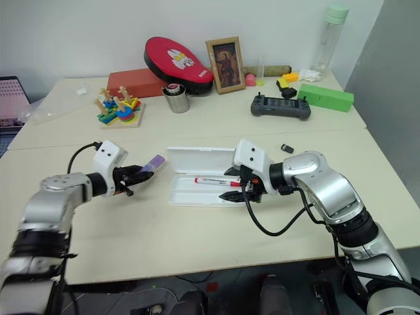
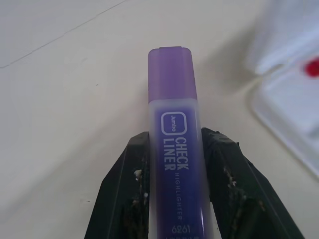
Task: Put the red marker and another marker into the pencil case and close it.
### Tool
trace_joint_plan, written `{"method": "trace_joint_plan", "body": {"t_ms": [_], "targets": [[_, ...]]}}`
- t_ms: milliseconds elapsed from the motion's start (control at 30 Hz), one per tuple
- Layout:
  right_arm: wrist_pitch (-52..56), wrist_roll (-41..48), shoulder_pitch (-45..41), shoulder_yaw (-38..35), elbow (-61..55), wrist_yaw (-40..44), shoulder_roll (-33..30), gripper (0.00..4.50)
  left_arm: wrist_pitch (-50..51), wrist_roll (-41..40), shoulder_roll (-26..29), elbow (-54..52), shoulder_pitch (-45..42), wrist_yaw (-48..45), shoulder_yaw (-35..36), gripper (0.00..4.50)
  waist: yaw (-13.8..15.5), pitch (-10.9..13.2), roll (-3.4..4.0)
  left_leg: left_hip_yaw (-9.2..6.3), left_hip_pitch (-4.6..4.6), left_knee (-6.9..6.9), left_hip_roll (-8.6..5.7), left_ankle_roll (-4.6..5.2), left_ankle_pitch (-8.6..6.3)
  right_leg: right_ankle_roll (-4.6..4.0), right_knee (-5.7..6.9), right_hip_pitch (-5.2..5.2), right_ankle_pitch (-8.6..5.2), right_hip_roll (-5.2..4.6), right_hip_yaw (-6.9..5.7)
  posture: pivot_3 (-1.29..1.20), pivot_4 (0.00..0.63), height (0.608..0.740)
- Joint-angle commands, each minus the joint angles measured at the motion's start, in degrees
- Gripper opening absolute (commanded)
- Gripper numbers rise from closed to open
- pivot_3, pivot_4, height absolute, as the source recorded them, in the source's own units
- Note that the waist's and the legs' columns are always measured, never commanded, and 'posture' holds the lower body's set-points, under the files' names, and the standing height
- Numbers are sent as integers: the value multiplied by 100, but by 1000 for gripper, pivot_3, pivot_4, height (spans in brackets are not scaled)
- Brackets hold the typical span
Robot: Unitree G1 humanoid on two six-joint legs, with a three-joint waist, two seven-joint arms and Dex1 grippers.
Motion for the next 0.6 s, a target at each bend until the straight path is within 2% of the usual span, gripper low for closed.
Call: {"method": "trace_joint_plan", "body": {"t_ms": [33,167,300,433,600], "targets": [[-43,34,-20,-62,-208,-55,-6,3229,81,-374,418,-1320,686,-478,298,1207,-2,0,1,0,-1,-3,0,3,-2,0,0,-1,0,0,0,0,150,740],[-55,49,-25,-102,-173,-35,-43,3229,276,-767,807,-2470,1108,-878,368,1207,53,4,-5,2,-4,-2,2,17,-10,1,1,-2,-1,0,0,0,150,740],[-70,-11,-55,-130,-77,-124,-29,3229,304,-635,608,-2926,306,-872,-566,1207,192,4,-6,4,-3,5,2,17,-9,8,3,4,-2,0,-1,0,150,740],[-18,61,-45,-149,-113,-96,-84,3229,-72,-230,327,-2563,-589,-1098,-1405,1207,230,3,-7,5,-1,14,1,16,-6,19,-4,17,9,1,-2,0,150,740],[-6,78,-10,-165,-138,-89,-158,3229,-918,347,302,-1738,-1127,-1630,-2068,1207,139,4,-5,9,3,11,2,19,-6,2,-8,13,15,2,1,0,150,740]]}}
